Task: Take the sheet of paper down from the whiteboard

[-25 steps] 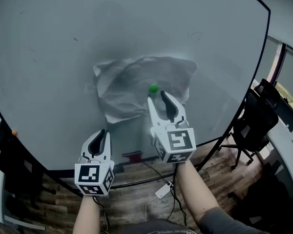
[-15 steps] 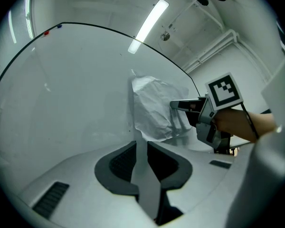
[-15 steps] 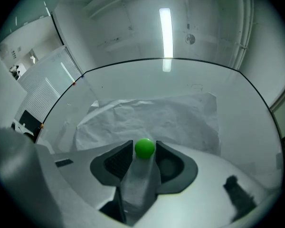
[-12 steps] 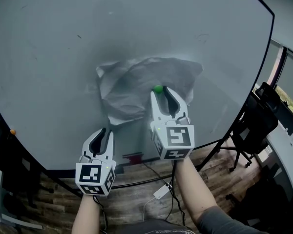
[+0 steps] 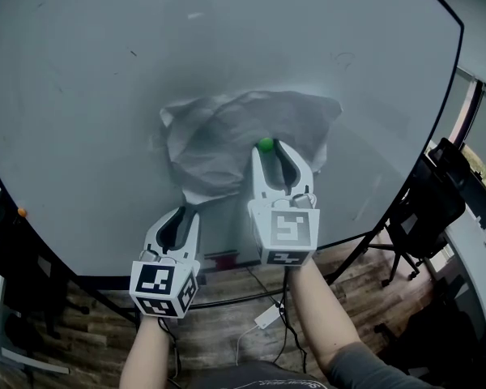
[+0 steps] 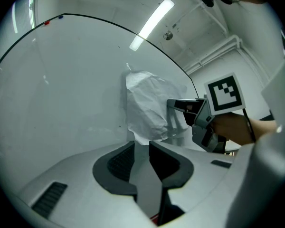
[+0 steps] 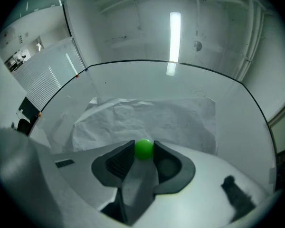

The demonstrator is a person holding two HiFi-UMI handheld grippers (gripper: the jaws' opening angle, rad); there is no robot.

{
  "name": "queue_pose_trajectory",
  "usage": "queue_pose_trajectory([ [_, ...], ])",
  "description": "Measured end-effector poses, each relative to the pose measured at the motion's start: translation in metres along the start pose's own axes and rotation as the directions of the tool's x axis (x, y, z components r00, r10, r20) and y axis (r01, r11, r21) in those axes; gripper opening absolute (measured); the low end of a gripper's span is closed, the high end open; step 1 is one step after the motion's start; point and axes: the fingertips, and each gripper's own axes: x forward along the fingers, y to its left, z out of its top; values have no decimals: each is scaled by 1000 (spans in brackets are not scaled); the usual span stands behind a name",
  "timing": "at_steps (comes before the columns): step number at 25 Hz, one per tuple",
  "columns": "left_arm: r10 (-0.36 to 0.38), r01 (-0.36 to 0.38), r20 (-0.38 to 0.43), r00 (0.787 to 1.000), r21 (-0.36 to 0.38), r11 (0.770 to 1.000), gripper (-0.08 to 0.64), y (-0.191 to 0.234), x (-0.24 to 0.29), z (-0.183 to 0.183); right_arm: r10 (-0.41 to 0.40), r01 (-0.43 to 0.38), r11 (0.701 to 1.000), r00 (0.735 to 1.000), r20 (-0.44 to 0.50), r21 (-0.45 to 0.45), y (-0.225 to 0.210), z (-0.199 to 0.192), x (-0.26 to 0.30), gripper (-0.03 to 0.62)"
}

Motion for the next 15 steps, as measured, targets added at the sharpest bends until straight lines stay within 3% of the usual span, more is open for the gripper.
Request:
queue_pose_trajectory([
  [6, -15, 15, -3, 1000, -6, 1000, 87, -4, 9, 0, 14, -14, 1000, 1000, 21, 0, 1, 1, 1, 129],
  [12, 57, -58, -7, 998, -75, 995, 106, 11, 15, -1, 17, -16, 1000, 999, 32, -24, 0, 0, 1, 129],
  [15, 58, -58, -5, 998, -81, 995, 106, 10, 19, 2, 21, -20, 999, 999, 25, -36, 1, -4, 1, 129],
])
